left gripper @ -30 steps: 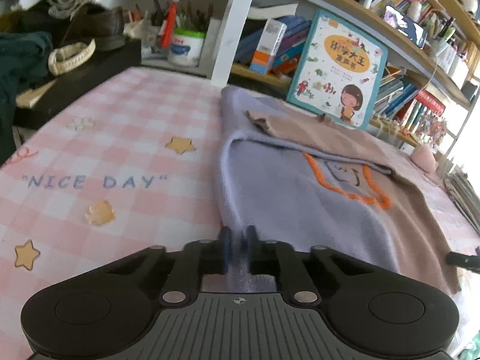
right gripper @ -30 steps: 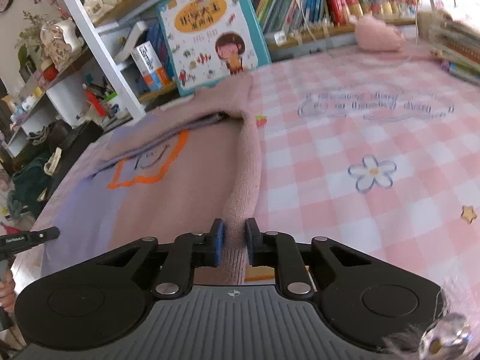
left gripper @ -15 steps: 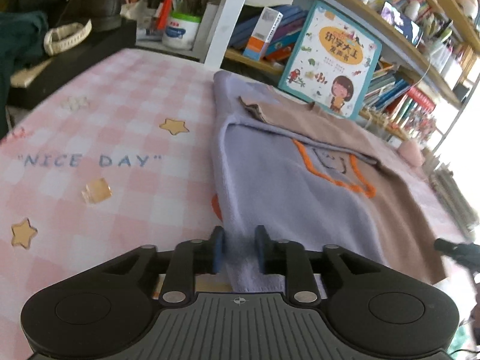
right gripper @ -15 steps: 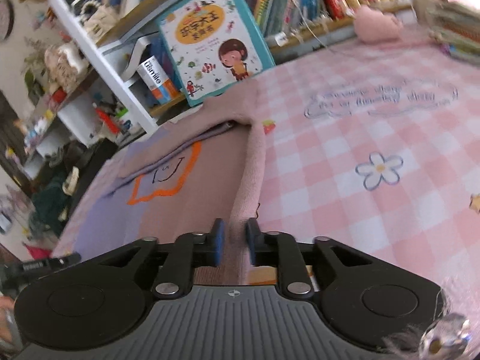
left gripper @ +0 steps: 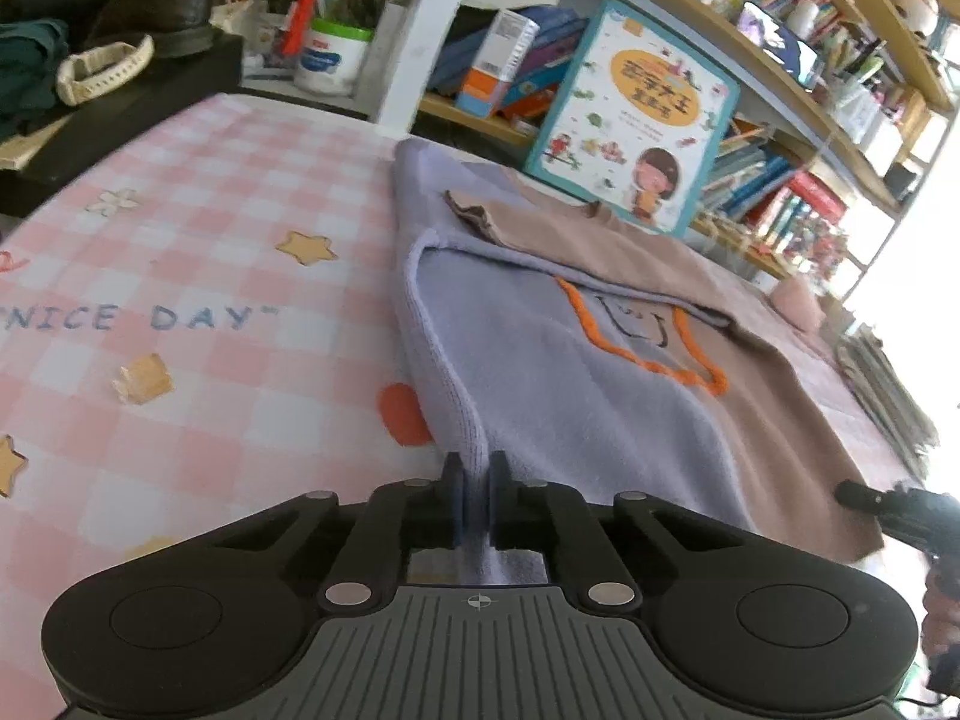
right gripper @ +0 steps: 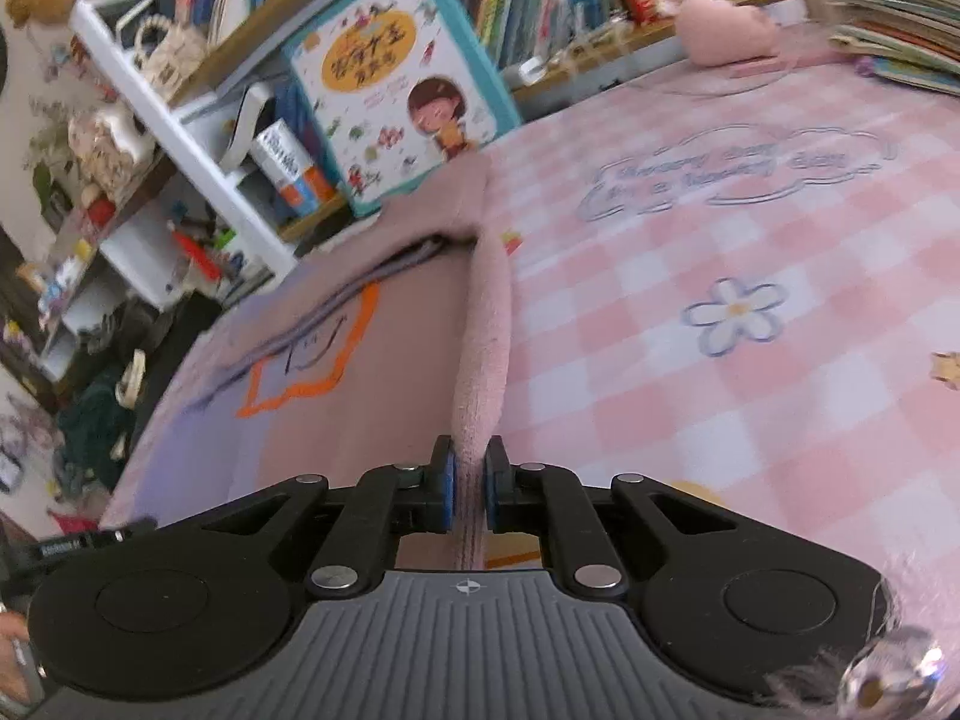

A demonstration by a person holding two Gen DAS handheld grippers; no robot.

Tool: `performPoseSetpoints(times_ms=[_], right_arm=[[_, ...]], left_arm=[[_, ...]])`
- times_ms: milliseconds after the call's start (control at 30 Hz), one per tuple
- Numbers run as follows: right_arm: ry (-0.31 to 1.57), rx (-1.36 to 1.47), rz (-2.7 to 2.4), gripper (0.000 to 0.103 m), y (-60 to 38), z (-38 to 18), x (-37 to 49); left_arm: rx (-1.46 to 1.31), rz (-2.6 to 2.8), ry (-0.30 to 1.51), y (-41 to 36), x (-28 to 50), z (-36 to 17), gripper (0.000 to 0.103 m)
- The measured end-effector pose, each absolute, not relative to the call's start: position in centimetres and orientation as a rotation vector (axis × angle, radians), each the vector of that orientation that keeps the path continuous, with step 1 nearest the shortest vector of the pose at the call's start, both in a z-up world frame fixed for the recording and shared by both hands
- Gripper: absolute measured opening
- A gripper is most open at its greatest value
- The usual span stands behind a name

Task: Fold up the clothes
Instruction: 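Lift both side edges with both tools and fold them over the body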

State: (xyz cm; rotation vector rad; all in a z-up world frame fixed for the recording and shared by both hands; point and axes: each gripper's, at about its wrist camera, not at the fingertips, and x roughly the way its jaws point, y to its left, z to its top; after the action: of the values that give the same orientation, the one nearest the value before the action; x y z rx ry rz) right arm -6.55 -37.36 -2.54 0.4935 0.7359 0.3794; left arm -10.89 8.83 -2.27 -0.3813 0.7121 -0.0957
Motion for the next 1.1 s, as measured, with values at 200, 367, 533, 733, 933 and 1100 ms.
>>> performPoseSetpoints(times_ms=[200,367,533,733,933,1100], right_arm=[[0.738,0.509,0.384,0.008,-38.1,-2.3,-7.3],[0.724,0.502,0.454,0.008,-37.0,-1.6,-7.4],[0.750,0.473,0.419,0.008,-37.3,-1.8,-7.3],[0.794,0.503,0.411,0.011,-38.1,-2.7,-7.5],[0.809,0.512,0.433,0.012,-38.1,-2.7,-7.8],[0.818,0.527,0.446,0.011,-38.1,-2.7,-7.6]], left_arm=[[-0.347,-0.119,0.709,8.0,-11.0,-1.8,0.005],[-0.346,-0.111,0.693,8.3,-11.0,-1.4,0.005],[-0.354,-0.106,0.725,8.5,-10.8,-2.0,0.006],[-0.384,-0.120,0.749,9.0,-11.1,-2.0,0.010],[-0.446,-0.152,0.766,9.8,-11.7,-2.2,0.015],[-0.491,-0.169,0.757,10.2,-11.7,-2.5,0.015]])
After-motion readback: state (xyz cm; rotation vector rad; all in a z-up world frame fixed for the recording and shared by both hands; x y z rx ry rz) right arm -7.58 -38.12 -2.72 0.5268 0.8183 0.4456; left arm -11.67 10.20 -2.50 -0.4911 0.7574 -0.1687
